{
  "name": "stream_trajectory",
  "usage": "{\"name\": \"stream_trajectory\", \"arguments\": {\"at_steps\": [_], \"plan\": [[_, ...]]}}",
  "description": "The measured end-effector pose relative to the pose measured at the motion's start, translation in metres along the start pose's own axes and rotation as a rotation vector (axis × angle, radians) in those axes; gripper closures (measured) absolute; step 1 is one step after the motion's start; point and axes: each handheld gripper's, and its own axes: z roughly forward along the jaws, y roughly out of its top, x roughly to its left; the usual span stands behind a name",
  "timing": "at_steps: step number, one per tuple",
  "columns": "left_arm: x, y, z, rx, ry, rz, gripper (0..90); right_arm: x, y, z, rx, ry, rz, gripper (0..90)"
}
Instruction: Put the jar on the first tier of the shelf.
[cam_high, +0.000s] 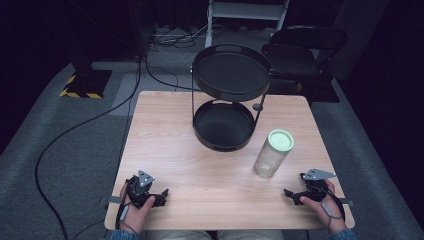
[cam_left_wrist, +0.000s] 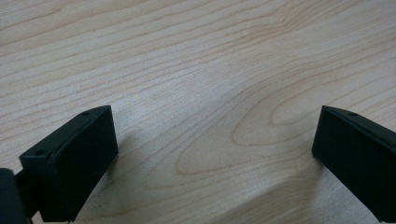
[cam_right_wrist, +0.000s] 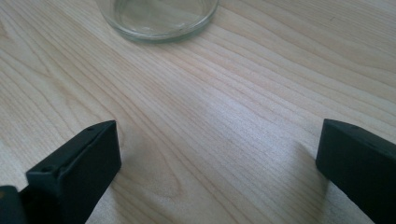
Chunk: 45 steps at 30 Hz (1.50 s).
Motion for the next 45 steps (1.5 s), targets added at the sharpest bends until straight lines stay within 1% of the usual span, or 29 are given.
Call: {"name": "stream_trajectory", "arguments": {"at_steps": [7, 9, 11, 13, 15, 16, 18, 19, 21, 28, 34, 35, 40, 45], "plan": [[0.000, 0.000, 0.000, 0.000, 0.000, 0.000, 0.1, 0.001, 0.000, 0.000, 0.000, -0.002, 0.005, 0.3], [0.000, 0.000, 0.000, 0.000, 0.000, 0.000, 0.1, 0.002, 0.002, 0.000, 0.003, 0.001, 0.002, 3.0], [0.000, 0.000, 0.000, 0.001, 0.000, 0.002, 0.1, 0.004, 0.006, -0.002, -0.009, 0.000, -0.011, 2.9], [0.000, 0.000, 0.000, 0.000, 0.000, 0.000, 0.1, 0.006, 0.010, -0.005, -0.029, 0.005, -0.014, 2.9], [0.000, 0.000, 0.000, 0.000, 0.000, 0.000, 0.1, 0.007, 0.015, -0.009, -0.056, 0.006, -0.011, 2.9], [0.000, 0.000, 0.000, 0.000, 0.000, 0.000, 0.1, 0.008, 0.020, -0.013, -0.082, 0.009, -0.012, 2.9], [0.000, 0.000, 0.000, 0.000, 0.000, 0.000, 0.1, 0.010, 0.026, -0.016, -0.101, 0.013, -0.013, 2.9], [0.000, 0.000, 0.000, 0.000, 0.000, 0.000, 0.1, 0.010, 0.026, -0.016, -0.101, 0.013, -0.013, 2.9], [0.000, 0.000, 0.000, 0.000, 0.000, 0.000, 0.1, 0.012, 0.032, -0.018, -0.117, 0.015, -0.022, 2.9], [0.000, 0.000, 0.000, 0.000, 0.000, 0.000, 0.1, 0.016, 0.043, -0.018, -0.138, 0.019, -0.033, 2.6], [0.000, 0.000, 0.000, 0.000, 0.000, 0.000, 0.1, 0.020, 0.057, -0.019, -0.167, 0.025, -0.055, 2.6], [0.000, 0.000, 0.000, 0.000, 0.000, 0.000, 0.1, 0.020, 0.057, -0.019, -0.167, 0.025, -0.055, 2.6], [0.000, 0.000, 0.000, 0.000, 0.000, 0.000, 0.1, 0.024, 0.065, -0.015, -0.197, 0.035, -0.058, 2.5], [0.000, 0.000, 0.000, 0.000, 0.000, 0.000, 0.1, 0.026, 0.071, -0.012, -0.213, 0.037, -0.064, 2.5]]}}
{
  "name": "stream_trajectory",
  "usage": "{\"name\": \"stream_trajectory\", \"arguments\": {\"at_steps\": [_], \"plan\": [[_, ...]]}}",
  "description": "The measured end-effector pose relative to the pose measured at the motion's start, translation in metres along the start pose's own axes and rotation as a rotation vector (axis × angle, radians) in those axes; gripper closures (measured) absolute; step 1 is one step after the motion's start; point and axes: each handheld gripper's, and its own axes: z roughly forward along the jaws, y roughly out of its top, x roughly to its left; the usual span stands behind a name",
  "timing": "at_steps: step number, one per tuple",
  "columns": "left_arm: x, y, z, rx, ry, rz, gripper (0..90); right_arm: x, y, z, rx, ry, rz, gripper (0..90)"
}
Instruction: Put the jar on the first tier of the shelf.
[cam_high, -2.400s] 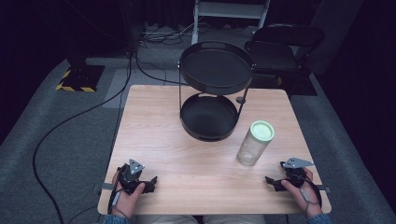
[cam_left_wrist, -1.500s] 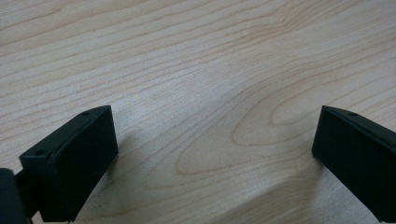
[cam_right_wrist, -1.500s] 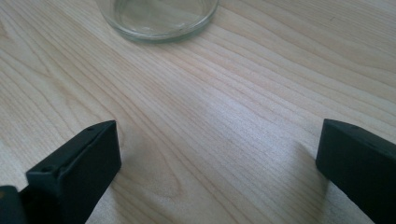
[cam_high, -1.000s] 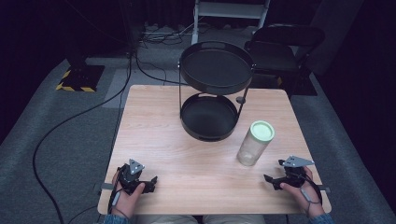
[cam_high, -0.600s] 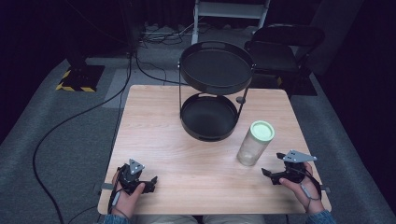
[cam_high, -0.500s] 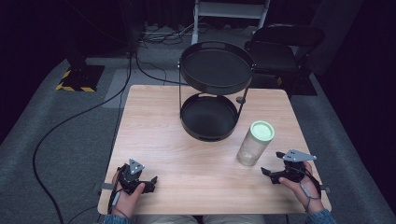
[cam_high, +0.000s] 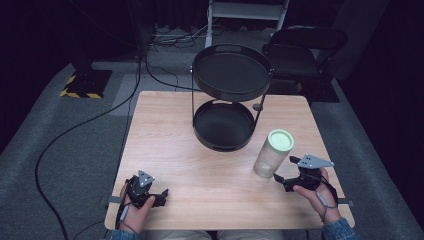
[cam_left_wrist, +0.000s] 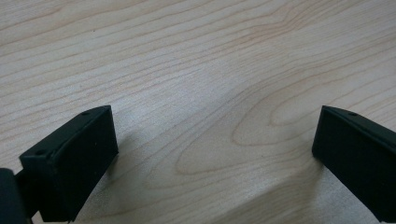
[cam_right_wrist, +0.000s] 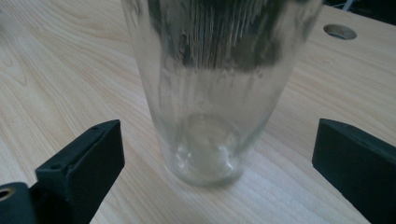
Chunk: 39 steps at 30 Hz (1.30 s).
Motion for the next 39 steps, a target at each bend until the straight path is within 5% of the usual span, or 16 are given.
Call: {"name": "stream_trajectory", "arguments": {"at_steps": [39], "plan": [[0.000, 0.000, 0.000, 0.000, 0.000, 0.000, 0.1, -0.001, 0.007, 0.045, -0.157, 0.013, -0.014, 10.4]]}}
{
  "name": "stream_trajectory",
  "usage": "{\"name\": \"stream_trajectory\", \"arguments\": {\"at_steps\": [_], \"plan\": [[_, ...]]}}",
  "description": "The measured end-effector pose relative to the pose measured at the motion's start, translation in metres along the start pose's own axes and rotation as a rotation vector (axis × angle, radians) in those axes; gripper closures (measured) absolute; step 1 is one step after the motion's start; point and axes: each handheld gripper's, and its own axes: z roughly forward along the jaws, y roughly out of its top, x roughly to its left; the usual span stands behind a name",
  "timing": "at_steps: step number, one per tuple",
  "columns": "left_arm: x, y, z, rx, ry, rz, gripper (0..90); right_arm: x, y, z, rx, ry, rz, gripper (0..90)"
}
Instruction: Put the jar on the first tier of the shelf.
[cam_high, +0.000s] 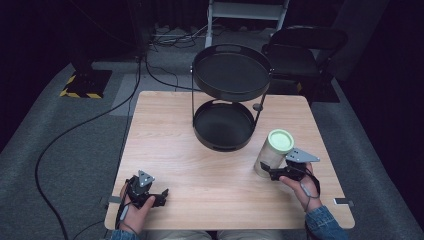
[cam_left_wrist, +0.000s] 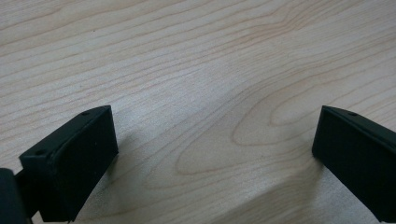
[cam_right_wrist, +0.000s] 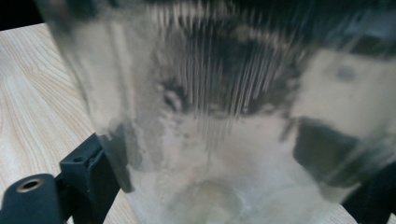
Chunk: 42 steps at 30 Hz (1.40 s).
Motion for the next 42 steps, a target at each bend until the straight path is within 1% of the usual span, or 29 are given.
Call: {"name": "stream_trajectory", "arguments": {"at_steps": [5, 10, 15, 16, 18, 21, 24, 25, 26, 34, 39, 42], "plan": [[0.000, 0.000, 0.000, 0.000, 0.000, 0.001, 0.1, 0.001, 0.001, -0.001, 0.004, -0.009, 0.012, 10.8], [0.000, 0.000, 0.000, 0.001, 0.000, 0.002, 0.1, 0.002, 0.003, -0.001, 0.020, -0.011, 0.007, 10.9], [0.000, 0.000, 0.000, 0.002, 0.001, 0.002, 0.0, 0.001, 0.008, -0.003, 0.010, -0.011, 0.003, 10.9], [0.000, 0.001, 0.000, 0.000, 0.000, 0.003, 0.0, 0.001, 0.012, -0.004, -0.004, -0.008, 0.010, 10.9], [0.000, 0.001, 0.001, -0.001, 0.000, 0.000, 0.0, 0.000, 0.017, -0.004, -0.011, -0.004, 0.012, 10.9], [0.000, 0.001, 0.001, -0.001, 0.000, 0.000, 0.0, 0.000, 0.022, -0.004, -0.011, -0.002, 0.008, 11.0], [0.000, 0.001, 0.001, -0.001, 0.000, 0.001, 0.0, 0.000, 0.032, -0.002, -0.013, 0.004, -0.004, 11.0], [0.000, 0.001, 0.001, -0.001, 0.000, 0.001, 0.0, 0.000, 0.032, -0.002, -0.013, 0.004, -0.004, 11.0], [0.000, 0.001, 0.001, -0.001, 0.000, 0.001, 0.1, 0.000, 0.037, 0.000, -0.014, 0.006, -0.010, 11.0], [0.000, 0.001, 0.001, -0.002, 0.001, 0.001, 0.0, 0.000, 0.061, 0.010, -0.022, 0.023, -0.030, 11.0], [0.000, 0.001, 0.001, -0.003, 0.001, 0.001, 0.0, 0.000, 0.074, 0.021, -0.017, 0.036, -0.047, 11.0], [0.000, 0.000, 0.001, -0.002, 0.002, -0.001, 0.1, 0.000, 0.079, 0.025, -0.016, 0.041, -0.047, 11.0]]}}
